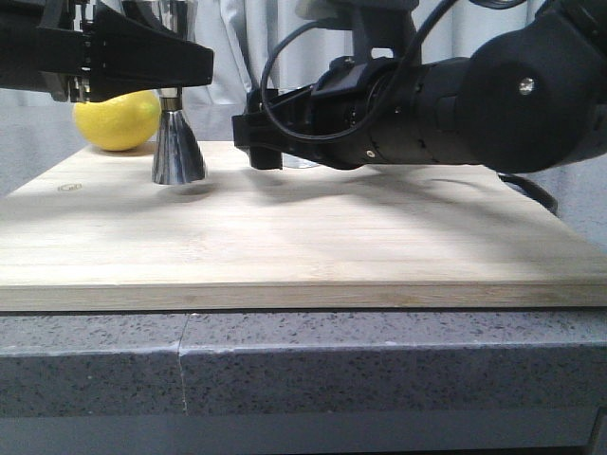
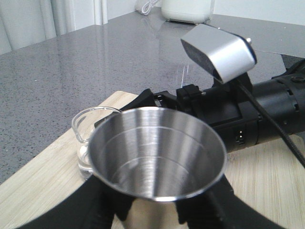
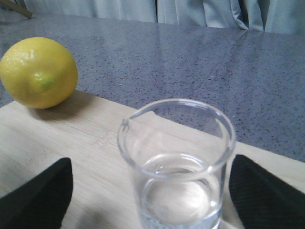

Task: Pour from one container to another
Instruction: 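Lift the beaker with the right gripper above the jigger cup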

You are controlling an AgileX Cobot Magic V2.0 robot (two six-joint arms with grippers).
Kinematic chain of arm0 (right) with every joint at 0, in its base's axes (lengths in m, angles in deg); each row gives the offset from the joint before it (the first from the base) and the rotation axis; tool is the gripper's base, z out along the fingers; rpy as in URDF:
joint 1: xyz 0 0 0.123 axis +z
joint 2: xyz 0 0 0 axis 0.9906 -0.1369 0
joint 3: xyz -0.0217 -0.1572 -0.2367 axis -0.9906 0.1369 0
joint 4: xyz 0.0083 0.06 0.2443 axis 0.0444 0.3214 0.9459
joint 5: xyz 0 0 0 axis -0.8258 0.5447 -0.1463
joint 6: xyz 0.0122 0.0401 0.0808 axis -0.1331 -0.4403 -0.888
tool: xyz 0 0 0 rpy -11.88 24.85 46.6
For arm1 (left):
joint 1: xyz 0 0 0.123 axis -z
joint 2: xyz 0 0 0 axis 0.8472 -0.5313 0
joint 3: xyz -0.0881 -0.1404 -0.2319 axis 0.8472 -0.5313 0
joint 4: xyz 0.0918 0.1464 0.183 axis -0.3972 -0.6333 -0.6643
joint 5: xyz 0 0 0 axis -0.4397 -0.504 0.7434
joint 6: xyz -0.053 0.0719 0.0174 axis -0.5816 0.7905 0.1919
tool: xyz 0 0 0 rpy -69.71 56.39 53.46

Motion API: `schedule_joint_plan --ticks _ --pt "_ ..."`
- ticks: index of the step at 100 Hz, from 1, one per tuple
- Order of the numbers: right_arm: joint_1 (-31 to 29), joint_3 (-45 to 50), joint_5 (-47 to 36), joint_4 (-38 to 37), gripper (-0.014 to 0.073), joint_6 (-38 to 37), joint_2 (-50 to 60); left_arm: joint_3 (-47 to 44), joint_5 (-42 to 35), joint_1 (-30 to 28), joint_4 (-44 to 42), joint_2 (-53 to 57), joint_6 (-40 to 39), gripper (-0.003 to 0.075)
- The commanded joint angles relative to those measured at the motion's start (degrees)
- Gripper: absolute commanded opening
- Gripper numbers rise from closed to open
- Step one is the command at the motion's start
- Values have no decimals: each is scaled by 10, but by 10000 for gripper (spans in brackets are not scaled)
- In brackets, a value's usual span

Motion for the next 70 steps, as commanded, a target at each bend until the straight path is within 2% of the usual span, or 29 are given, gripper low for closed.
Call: schedule_joint_plan --ticks 1,14,27,36,70 --pt "-3 -21 -41 -8 596 0 18 17 51 4 55 26 -3 274" --pt "-3 -25 -43 -8 557 1 16 17 51 4 55 26 -3 274" --pt "-3 -26 -43 -9 418 2 16 17 51 4 55 26 -3 274" --pt "-3 -26 -43 -9 353 2 16 17 51 4 55 26 -3 274" --pt "-3 -26 -30 -9 333 17 25 17 51 4 55 26 -3 274"
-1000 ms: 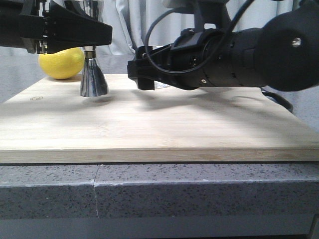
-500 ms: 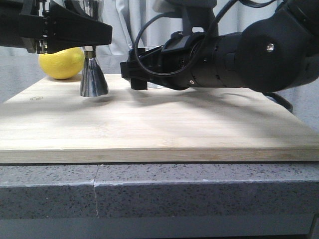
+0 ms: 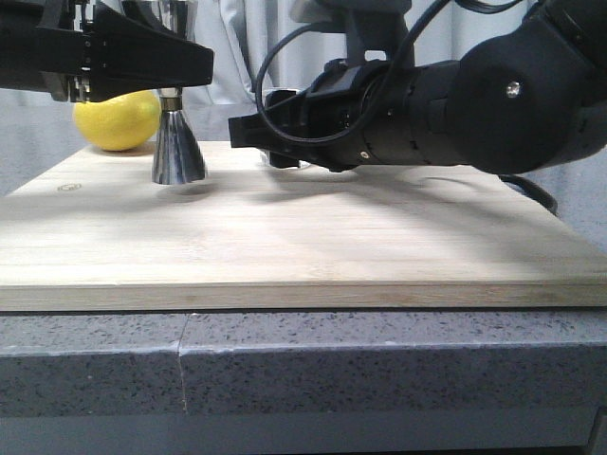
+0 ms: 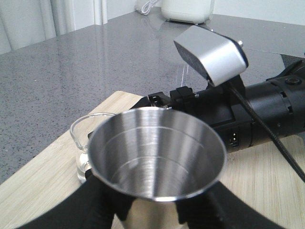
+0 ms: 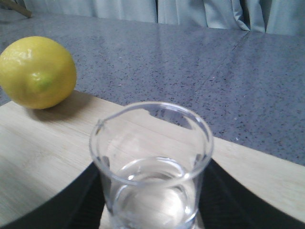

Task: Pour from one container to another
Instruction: 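Lift the beaker with the right gripper above the jigger cup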

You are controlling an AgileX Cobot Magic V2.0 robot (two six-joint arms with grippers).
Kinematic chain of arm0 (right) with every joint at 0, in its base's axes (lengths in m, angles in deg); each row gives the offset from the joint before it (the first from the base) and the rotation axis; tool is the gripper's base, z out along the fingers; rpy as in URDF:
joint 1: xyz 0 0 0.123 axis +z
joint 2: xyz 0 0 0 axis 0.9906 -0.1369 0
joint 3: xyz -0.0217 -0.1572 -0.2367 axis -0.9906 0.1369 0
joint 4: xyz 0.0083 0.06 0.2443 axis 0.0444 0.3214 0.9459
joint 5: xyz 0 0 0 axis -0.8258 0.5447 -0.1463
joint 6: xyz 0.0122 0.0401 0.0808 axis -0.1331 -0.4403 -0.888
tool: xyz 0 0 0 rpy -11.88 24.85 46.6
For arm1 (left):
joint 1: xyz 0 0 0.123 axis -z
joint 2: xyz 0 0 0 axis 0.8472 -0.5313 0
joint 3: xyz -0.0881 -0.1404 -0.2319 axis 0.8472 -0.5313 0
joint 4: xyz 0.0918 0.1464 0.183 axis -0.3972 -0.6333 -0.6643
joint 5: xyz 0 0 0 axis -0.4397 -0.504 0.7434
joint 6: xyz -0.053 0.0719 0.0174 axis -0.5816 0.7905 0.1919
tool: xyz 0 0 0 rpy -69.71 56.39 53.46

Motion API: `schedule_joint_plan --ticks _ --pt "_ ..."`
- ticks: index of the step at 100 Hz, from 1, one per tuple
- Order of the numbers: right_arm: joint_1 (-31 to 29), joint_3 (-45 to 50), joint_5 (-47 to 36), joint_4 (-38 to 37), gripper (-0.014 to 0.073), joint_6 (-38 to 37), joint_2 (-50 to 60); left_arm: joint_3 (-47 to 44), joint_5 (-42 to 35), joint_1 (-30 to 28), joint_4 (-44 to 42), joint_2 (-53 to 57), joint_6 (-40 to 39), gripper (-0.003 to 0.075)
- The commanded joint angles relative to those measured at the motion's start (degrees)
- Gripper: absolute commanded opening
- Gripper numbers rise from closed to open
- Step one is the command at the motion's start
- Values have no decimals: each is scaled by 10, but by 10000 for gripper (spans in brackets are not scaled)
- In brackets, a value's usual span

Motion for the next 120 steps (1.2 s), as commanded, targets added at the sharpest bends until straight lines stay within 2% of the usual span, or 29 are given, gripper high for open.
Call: schedule_joint_plan --ticks 1,38,64,86,105,120 --pt "-3 -16 -31 -8 333 12 35 17 51 4 55 26 -3 274" --pt "-3 -26 80 -20 333 35 136 17 51 4 55 26 -3 274" --pt "-3 -105 304 -87 333 35 209 17 51 4 55 26 -3 274" --pt "-2 -209 514 -153 333 35 220 17 51 4 55 26 -3 274" --pt "1 -276 620 -156 333 86 220 17 51 4 55 26 -3 274" --pt "13 -308 662 -155 333 124 220 17 51 4 55 26 -3 274"
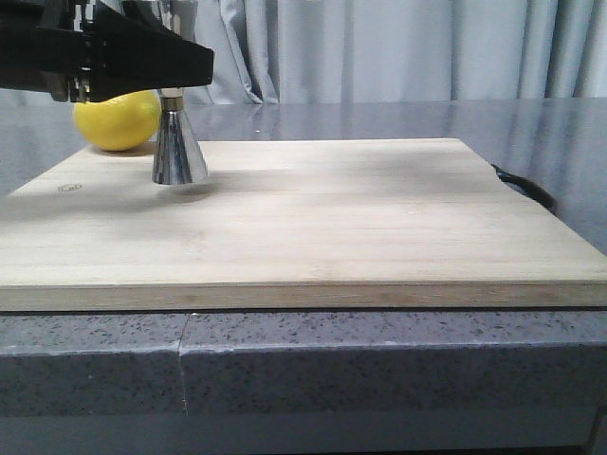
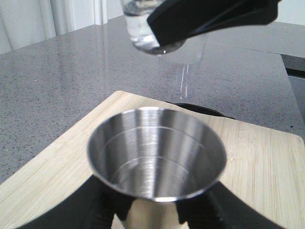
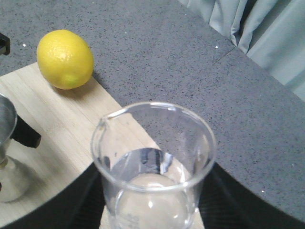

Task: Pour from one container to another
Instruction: 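Lift the beaker with the right gripper above the jigger cup, then tilt the beaker with the right gripper, pouring liquid into the jigger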

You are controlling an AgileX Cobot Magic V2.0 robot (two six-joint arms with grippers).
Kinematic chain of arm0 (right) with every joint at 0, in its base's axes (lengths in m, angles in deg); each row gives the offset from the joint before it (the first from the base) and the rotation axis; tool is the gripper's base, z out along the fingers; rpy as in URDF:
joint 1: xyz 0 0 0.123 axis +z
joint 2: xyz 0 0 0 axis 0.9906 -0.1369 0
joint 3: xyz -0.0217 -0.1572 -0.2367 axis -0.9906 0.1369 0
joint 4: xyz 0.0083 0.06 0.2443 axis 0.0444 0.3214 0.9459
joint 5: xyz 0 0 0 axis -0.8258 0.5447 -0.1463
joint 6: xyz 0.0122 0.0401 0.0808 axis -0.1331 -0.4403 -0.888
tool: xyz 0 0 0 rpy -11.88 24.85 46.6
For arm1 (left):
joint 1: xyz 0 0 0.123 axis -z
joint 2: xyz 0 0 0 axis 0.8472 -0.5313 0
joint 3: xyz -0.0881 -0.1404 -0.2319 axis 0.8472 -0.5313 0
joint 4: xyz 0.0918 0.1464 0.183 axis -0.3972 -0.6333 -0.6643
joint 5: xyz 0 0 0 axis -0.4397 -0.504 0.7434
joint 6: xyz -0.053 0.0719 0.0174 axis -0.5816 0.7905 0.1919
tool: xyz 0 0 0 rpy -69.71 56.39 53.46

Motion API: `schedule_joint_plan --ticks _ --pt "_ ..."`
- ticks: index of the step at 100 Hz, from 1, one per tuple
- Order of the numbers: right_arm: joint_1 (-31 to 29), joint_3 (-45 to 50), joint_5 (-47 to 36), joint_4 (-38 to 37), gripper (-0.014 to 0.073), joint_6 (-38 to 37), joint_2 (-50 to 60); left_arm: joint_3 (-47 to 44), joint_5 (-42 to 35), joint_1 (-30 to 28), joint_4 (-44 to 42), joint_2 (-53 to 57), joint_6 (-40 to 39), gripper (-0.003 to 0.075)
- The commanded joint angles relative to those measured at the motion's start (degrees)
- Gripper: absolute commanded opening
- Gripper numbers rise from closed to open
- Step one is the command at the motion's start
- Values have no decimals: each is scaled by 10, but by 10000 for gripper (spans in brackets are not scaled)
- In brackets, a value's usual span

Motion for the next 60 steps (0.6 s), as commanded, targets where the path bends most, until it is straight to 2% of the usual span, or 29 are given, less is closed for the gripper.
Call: schedule_joint_plan --ticks 1,28,60 --pt "10 -37 -9 -8 333 32 28 17 51 4 55 26 -3 274" --pt "57 -70 24 -9 333 129 28 17 51 4 55 26 -3 274" --pt "92 -77 27 -12 333 228 28 17 51 4 55 26 -3 274"
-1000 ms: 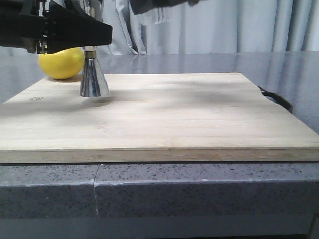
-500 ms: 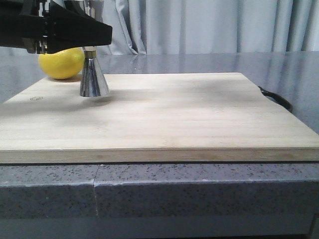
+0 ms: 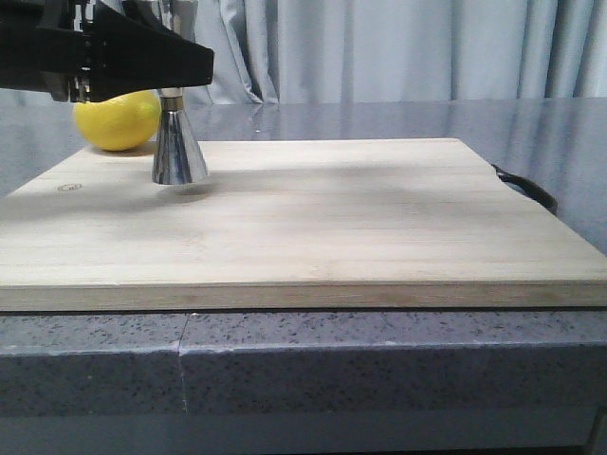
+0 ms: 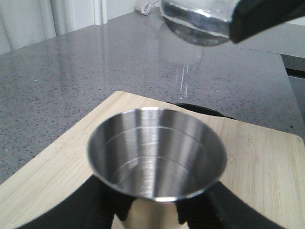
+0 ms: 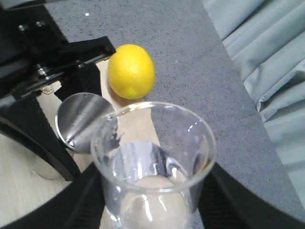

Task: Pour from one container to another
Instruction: 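Tilt the beaker with the right gripper, pouring liquid into the jigger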

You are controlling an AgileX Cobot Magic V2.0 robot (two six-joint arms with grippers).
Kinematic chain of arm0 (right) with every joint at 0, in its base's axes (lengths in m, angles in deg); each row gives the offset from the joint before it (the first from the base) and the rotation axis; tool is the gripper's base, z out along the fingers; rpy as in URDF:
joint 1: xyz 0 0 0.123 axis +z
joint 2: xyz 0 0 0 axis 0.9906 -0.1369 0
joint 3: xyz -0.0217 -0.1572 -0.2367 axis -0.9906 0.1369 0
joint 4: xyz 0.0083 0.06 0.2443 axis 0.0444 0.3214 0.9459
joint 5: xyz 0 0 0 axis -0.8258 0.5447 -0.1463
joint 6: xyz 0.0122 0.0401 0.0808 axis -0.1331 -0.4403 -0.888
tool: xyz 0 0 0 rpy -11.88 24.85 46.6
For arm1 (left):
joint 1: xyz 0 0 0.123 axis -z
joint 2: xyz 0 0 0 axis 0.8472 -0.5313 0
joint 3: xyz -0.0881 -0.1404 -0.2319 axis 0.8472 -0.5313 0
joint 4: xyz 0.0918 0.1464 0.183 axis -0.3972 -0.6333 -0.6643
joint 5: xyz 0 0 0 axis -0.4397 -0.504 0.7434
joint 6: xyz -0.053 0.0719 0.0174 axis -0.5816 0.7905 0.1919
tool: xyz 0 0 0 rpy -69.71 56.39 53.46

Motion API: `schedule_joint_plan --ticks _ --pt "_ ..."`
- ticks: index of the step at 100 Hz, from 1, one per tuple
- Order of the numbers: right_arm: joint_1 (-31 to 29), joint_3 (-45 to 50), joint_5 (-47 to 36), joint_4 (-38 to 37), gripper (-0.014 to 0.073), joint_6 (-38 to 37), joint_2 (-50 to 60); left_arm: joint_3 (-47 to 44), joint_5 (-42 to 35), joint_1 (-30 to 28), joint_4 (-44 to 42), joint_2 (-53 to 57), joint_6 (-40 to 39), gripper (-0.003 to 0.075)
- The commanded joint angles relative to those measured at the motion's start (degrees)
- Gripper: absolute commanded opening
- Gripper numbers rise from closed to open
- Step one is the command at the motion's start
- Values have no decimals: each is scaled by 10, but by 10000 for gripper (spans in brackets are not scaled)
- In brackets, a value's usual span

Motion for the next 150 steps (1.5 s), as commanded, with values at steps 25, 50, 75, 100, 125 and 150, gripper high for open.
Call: schedule_joint_plan --ticks 25,50,75,100,125,150 --pt "18 -22 -39 -57 333 40 28 17 51 4 55 26 -3 274" --pt "19 -22 -44 -102 333 40 18 17 51 4 55 26 -3 274" --pt "21 -22 -61 -136 333 40 1 17 51 4 55 26 -3 274" --pt "21 -22 -71 -187 333 40 -17 17 51 4 55 26 -3 274" --pt "21 -22 -86 -206 333 55 -23 17 51 4 55 26 -3 274" --pt "34 -22 -90 -207 333 94 -23 17 51 4 55 26 -3 274"
